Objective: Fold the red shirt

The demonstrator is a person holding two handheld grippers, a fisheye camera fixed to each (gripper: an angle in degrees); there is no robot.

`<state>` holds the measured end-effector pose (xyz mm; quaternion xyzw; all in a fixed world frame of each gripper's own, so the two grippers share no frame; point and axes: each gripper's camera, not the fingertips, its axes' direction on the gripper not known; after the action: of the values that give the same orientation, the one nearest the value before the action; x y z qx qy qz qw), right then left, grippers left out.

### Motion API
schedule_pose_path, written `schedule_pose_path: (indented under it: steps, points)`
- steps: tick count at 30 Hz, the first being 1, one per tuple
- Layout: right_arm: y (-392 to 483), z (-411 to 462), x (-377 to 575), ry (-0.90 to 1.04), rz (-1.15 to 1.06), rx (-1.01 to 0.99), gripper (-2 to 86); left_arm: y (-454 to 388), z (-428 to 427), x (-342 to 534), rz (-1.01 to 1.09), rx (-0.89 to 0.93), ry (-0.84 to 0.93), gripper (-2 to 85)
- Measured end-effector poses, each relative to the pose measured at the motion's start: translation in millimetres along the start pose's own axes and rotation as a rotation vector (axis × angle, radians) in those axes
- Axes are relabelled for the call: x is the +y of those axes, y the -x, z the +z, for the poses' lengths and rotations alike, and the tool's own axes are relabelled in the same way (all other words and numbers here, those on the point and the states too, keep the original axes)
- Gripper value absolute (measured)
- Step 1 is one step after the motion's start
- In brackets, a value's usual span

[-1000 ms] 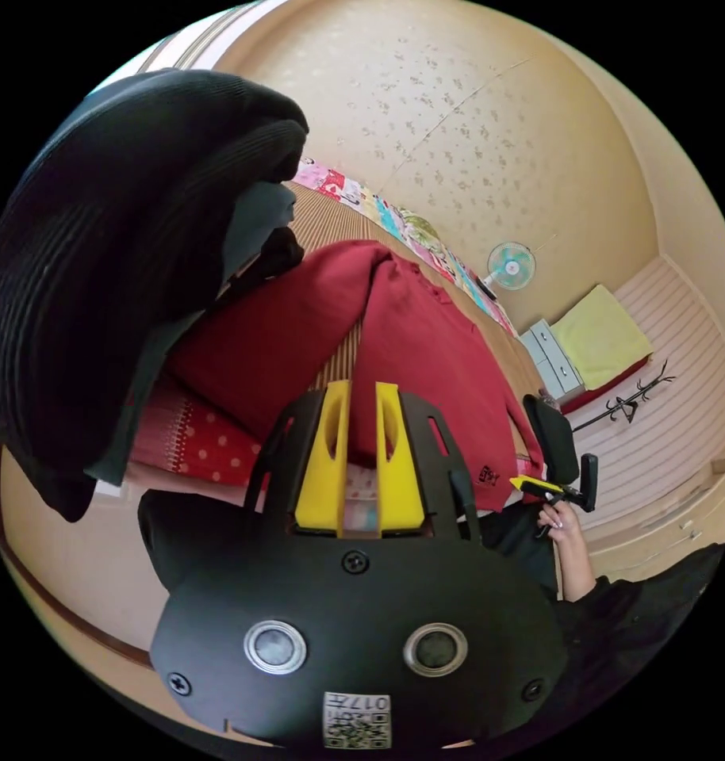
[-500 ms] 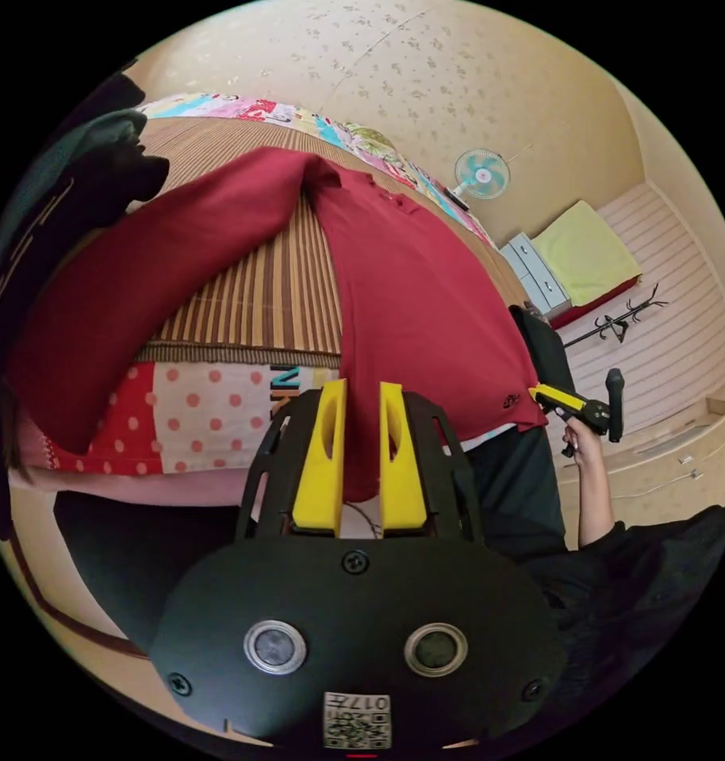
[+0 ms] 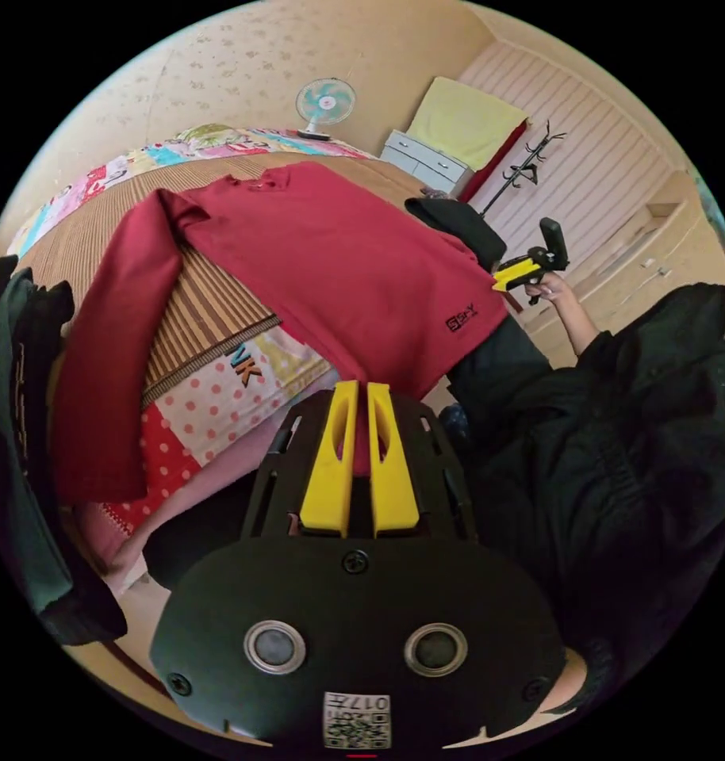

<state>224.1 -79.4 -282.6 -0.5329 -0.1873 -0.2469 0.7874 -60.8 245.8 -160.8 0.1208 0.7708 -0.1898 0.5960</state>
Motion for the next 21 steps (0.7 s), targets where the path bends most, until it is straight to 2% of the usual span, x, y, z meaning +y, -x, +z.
schedule_pose_path:
  steps: [3, 6, 8, 11, 13, 14, 16, 21]
  points:
    - [-15.4, -55.6, 24.8, -0.081, -0.013, -0.174, 4.2, 12.5, -23.3, 13.1, 0.032, 0.149, 0.063, 0.4]
    - [-63.8, -112.0, 44.5, -0.234, 0.160, -0.298, 6.7, 34.5, -44.7, 21.9, -0.042, 0.115, 0.064, -0.6]
    - [-129.4, -154.8, 75.7, -0.480, 0.434, -0.479, 9.6, 51.3, -72.2, 30.5, -0.121, 0.090, -0.072, -0.9]
    - [-187.3, -184.6, 113.4, -0.764, 0.682, -0.701, 11.7, 78.9, -99.5, 42.1, -0.287, 0.100, -0.315, -0.9]
    - [-209.4, -195.5, 126.8, -0.936, 0.790, -0.802, 12.7, 88.8, -101.1, 39.4, -0.371, 0.075, -0.391, -0.8]
    - [-221.9, -198.9, 128.8, -1.011, 0.846, -0.872, 13.3, 95.6, -97.8, 36.2, -0.488, 0.017, -0.428, -0.7]
    - [-239.7, -198.4, 122.6, -1.046, 0.952, -0.958, 14.1, 98.3, -88.0, 24.3, -0.598, -0.035, -0.463, -0.1]
    - [-270.8, -192.5, 96.4, -1.068, 1.275, -0.983, 13.7, 83.5, -45.1, -42.1, -0.580, -0.077, -0.437, 0.1]
